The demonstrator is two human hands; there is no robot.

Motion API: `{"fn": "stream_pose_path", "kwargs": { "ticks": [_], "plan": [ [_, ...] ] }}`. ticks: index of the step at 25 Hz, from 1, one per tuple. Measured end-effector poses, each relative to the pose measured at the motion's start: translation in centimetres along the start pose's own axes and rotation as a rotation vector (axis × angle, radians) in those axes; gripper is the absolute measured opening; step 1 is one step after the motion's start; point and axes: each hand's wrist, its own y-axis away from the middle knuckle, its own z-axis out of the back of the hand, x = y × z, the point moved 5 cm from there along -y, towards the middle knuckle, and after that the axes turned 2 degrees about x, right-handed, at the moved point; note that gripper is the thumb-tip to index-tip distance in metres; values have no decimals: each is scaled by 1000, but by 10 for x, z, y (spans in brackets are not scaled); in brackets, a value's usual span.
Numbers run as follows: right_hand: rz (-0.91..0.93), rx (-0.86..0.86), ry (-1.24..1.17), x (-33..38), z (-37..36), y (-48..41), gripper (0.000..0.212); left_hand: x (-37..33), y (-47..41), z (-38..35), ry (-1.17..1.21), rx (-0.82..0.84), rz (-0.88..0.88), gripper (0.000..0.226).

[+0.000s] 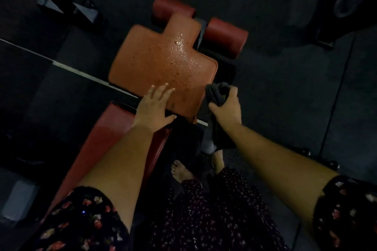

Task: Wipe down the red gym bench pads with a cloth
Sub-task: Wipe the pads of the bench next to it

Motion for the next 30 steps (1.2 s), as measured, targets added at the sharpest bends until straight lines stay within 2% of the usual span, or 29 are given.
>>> {"fn": "stream_pose_path", "kwargs": {
  "ticks": [3, 7, 11, 15, 17, 21, 26, 30],
  "plan": [
    [154, -51, 156, 12, 0, -32, 68, 18, -11, -18, 21, 12, 112, 102],
    [283, -3, 551, 23, -33, -49, 80, 35, -12, -44, 77, 4, 211, 111],
    [297, 26, 501, -2, -63, -35, 82, 32, -9, -59, 31, -60, 188, 104],
    [370, -45, 483, -5, -61, -43, 71, 35, -9, -62, 75, -100, 179, 97],
    [375, -40, 504, -6, -61, -43, 64, 35, -9, -64, 94, -129, 172, 94],
    [345, -29, 576, -25, -69, -17, 65, 29, -10, -65, 164, -159, 204, 95],
    [555, 97, 783, -55, -93, 37, 75, 22, -15, -65, 168, -202, 199, 97],
    [748, 129, 902, -45, -69, 13, 73, 18, -21, -65, 211, -181, 148, 99]
  ]
}}
